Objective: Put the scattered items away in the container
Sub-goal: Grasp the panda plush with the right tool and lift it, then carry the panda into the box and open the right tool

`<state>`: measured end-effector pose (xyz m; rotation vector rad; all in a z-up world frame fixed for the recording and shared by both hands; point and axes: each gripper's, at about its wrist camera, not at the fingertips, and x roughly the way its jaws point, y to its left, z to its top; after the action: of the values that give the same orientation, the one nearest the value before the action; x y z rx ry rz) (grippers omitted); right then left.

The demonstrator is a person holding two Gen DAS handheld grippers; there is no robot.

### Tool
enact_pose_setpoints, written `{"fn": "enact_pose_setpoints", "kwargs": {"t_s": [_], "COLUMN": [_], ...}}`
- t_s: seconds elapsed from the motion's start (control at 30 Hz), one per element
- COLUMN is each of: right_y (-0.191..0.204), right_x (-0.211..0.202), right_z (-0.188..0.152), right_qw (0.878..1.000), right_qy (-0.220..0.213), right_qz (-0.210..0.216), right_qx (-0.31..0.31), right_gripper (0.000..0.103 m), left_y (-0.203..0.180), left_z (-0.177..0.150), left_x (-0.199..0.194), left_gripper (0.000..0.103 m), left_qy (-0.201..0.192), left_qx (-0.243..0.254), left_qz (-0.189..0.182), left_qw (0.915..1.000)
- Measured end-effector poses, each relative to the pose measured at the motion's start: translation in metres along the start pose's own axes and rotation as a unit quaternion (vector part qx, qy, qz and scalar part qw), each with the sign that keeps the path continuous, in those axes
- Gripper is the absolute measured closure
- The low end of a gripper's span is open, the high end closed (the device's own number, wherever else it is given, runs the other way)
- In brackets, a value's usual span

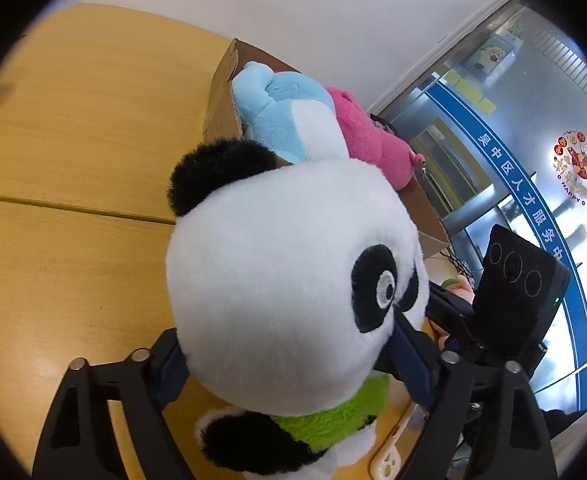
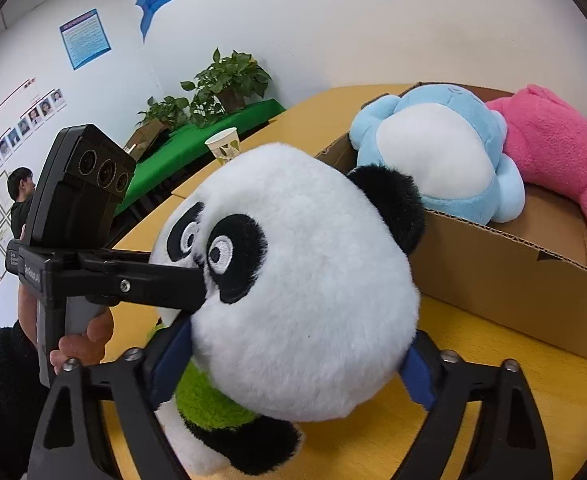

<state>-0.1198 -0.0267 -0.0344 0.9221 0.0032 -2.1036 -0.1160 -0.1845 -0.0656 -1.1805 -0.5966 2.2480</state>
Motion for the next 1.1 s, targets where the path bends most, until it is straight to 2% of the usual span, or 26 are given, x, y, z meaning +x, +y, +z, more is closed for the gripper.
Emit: {"fn": "enact_pose_setpoints", "kwargs": {"t_s": [0.17, 0.27, 0.43, 0.53, 0.67, 0.77, 0.87, 0.93, 1.1], "right_y": [0.006, 0.011, 0.013, 0.01, -0.009, -0.036, -0.066, -0.088, -0.142], "right_x": [-0.024, -0.056, -0.124, -0.173, -0.214, -0.223, -0.208, -0.183, -0.107], "right_z": [-0.001, 0.005, 0.04, 0.074, 0.11, 0.129, 0.135, 0.133, 0.11], "right_qw": [1.0, 0.998, 0.991, 0.978, 0.966, 0.962, 0.963, 0.965, 0.979], "right_qy": [-0.023, -0.055, -0.11, -0.155, -0.193, -0.204, -0.193, -0.177, -0.118], "right_qz": [0.003, -0.008, -0.058, -0.103, -0.138, -0.156, -0.169, -0.178, -0.162], "right_qx": [-0.008, -0.02, -0.043, -0.089, -0.101, -0.094, -0.081, -0.072, -0.03], "right_gripper": [0.021, 0.021, 0.021, 0.021, 0.021, 0.021, 0.021, 0.021, 0.021], "left_y": [-0.037, -0.073, -0.142, -0.19, -0.223, -0.224, -0.201, -0.18, -0.121], "left_z": [-0.001, 0.014, 0.065, 0.103, 0.148, 0.172, 0.184, 0.185, 0.178], "left_x": [-0.018, -0.025, -0.038, -0.041, -0.029, -0.001, 0.036, 0.064, 0.128], "left_gripper": [0.025, 0.025, 0.025, 0.025, 0.025, 0.025, 0.025, 0.025, 0.025], "left_qy": [-0.026, -0.044, -0.078, -0.1, -0.111, -0.104, -0.079, -0.058, 0.0], "left_qx": [0.019, 0.047, 0.118, 0.175, 0.211, 0.219, 0.201, 0.184, 0.126], "left_qz": [0.012, 0.014, -0.019, -0.035, -0.043, -0.046, -0.049, -0.041, 0.009], "left_qw": [0.9994, 0.9978, 0.9898, 0.9788, 0.9702, 0.969, 0.9753, 0.9804, 0.992]}}
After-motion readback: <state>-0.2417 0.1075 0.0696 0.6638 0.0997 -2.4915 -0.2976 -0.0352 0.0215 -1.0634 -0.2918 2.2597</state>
